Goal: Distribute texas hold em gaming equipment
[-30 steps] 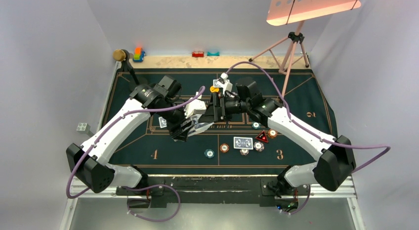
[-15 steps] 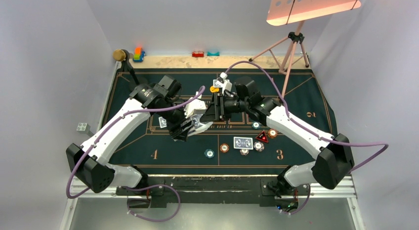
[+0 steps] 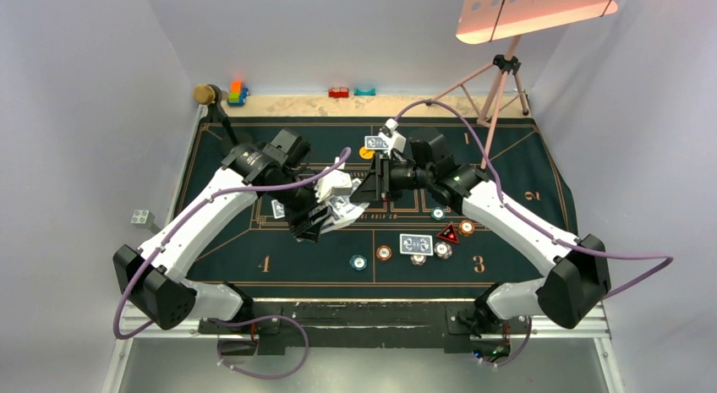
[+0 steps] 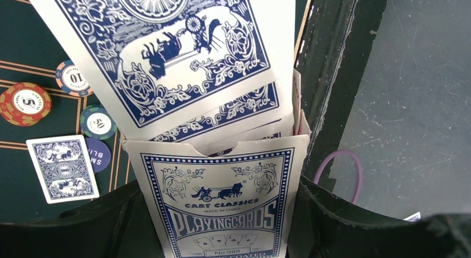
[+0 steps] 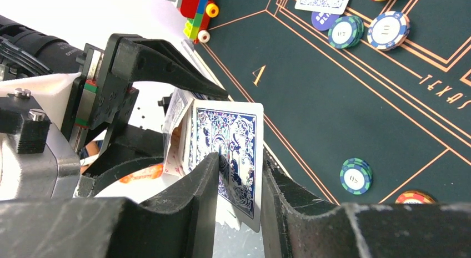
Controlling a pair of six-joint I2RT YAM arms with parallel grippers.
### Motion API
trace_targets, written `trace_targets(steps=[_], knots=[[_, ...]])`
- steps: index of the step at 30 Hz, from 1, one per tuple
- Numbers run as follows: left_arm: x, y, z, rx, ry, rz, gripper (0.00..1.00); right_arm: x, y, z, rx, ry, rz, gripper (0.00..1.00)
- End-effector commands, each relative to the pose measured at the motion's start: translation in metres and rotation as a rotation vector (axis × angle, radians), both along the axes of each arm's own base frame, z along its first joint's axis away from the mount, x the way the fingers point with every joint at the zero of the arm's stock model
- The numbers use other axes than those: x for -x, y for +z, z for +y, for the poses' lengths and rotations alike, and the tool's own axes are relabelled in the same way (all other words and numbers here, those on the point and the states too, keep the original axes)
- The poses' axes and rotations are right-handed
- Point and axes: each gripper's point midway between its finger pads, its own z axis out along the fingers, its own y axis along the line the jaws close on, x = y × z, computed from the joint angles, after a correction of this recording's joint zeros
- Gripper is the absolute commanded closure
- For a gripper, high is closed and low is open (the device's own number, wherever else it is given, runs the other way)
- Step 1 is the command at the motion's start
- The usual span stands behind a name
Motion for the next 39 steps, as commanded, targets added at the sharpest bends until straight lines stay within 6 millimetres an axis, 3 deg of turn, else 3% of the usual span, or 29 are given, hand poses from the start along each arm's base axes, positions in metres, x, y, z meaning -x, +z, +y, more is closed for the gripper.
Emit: trace_targets(steps=[1, 18, 24, 34, 39], knots=[[-0.002, 0.020, -0.009, 0.071, -0.018, -0.041, 1.00, -0.009, 0.018, -0.009, 0.013, -0.042, -0.085, 0.67], [0.000, 0.018, -0.009, 0.070, -0.020, -0.032, 1.00, -0.022, 0.035, -0.021, 0.089, -0.088, -0.193, 0.67], [0.001, 0.018, -0.008, 0.069, -0.019, -0.028, 1.00, -0.025, 0.040, -0.025, 0.107, -0.099, -0.223, 0.78], [0.002, 0.016, -0.008, 0.066, -0.020, -0.020, 1.00, -0.022, 0.064, -0.021, 0.025, -0.097, -0.248, 0.84], [0.007, 0.017, -0.009, 0.080, -0.031, -0.004, 1.00, -0.018, 0.085, -0.018, -0.098, -0.074, -0.241, 0.82]])
